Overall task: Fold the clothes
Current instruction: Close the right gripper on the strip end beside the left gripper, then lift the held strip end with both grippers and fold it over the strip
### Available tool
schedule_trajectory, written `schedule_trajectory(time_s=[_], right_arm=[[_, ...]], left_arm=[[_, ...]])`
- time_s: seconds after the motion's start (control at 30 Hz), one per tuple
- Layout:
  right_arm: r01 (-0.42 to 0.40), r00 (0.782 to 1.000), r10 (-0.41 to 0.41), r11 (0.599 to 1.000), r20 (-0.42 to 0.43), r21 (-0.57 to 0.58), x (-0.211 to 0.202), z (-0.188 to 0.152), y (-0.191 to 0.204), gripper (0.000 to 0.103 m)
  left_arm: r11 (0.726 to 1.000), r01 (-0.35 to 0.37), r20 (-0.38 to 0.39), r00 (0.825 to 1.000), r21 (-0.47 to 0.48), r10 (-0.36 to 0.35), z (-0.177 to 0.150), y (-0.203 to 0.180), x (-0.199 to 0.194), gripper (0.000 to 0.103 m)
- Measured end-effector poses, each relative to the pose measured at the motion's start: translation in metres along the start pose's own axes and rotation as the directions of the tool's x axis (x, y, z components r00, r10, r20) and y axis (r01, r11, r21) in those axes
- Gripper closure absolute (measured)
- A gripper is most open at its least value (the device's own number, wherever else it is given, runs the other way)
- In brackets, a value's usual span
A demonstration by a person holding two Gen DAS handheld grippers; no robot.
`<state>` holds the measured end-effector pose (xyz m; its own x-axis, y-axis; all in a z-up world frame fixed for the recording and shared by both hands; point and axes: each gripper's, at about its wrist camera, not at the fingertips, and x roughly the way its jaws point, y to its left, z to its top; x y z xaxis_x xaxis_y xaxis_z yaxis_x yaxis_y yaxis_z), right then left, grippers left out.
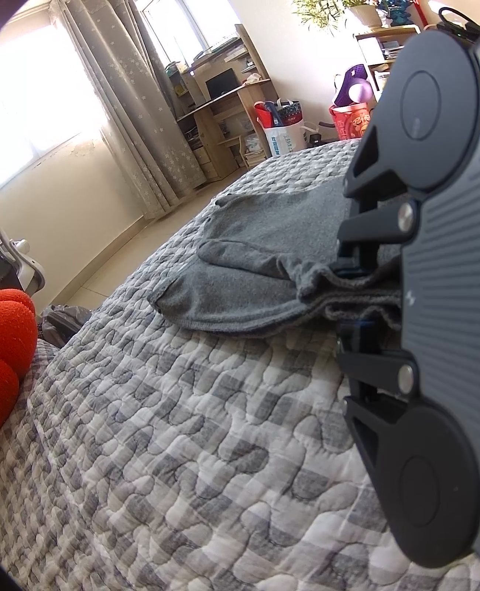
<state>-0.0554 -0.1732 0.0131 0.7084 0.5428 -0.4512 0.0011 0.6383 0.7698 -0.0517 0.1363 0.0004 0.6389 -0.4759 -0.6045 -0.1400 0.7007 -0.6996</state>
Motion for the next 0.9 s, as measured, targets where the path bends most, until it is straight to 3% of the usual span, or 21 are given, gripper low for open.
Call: schedule_trajectory(time_s=[0.07, 0.1, 0.2, 0.43, 0.63, 0.77, 0.9], right_arm=[[0.009, 1.000, -0.009, 1.000, 0.006, 0.000, 0.002, -0.002, 0.001, 0.035], [0.014, 1.000, -0.014, 1.000, 0.009, 0.000, 0.003, -0.003, 0.002, 0.045], [0.026, 1.000, -0.026, 1.000, 0.016, -0.005, 0.005, -0.005, 0.003, 0.053], [0.075, 0.997, -0.074, 0.991, 0.021, -0.110, 0.006, -0.005, 0.017, 0.057], [0.118, 0.992, -0.105, 0.960, 0.066, -0.253, 0.006, -0.008, 0.044, 0.061], [0.146, 0.987, -0.111, 0.915, 0.113, -0.377, 0.004, -0.006, 0.072, 0.062], [0.162, 0.987, -0.131, 0.875, 0.098, -0.456, 0.007, 0.018, 0.101, 0.062]], left_arm=[[1.000, -0.006, 0.008, 1.000, 0.013, 0.006, -0.002, -0.001, -0.001, 0.083], [1.000, -0.009, 0.012, 1.000, 0.020, 0.009, -0.004, -0.002, -0.002, 0.083], [0.997, -0.031, 0.021, 0.999, 0.064, 0.029, -0.005, -0.008, -0.002, 0.084], [0.960, -0.141, 0.061, 0.990, 0.242, 0.130, -0.004, -0.039, -0.004, 0.086], [0.946, -0.170, 0.077, 0.985, 0.277, 0.154, 0.007, -0.055, -0.012, 0.088], [0.932, -0.194, 0.104, 0.980, 0.307, 0.170, 0.012, -0.070, -0.020, 0.088], [0.959, -0.163, 0.028, 0.987, 0.231, 0.161, 0.044, -0.085, -0.026, 0.088]])
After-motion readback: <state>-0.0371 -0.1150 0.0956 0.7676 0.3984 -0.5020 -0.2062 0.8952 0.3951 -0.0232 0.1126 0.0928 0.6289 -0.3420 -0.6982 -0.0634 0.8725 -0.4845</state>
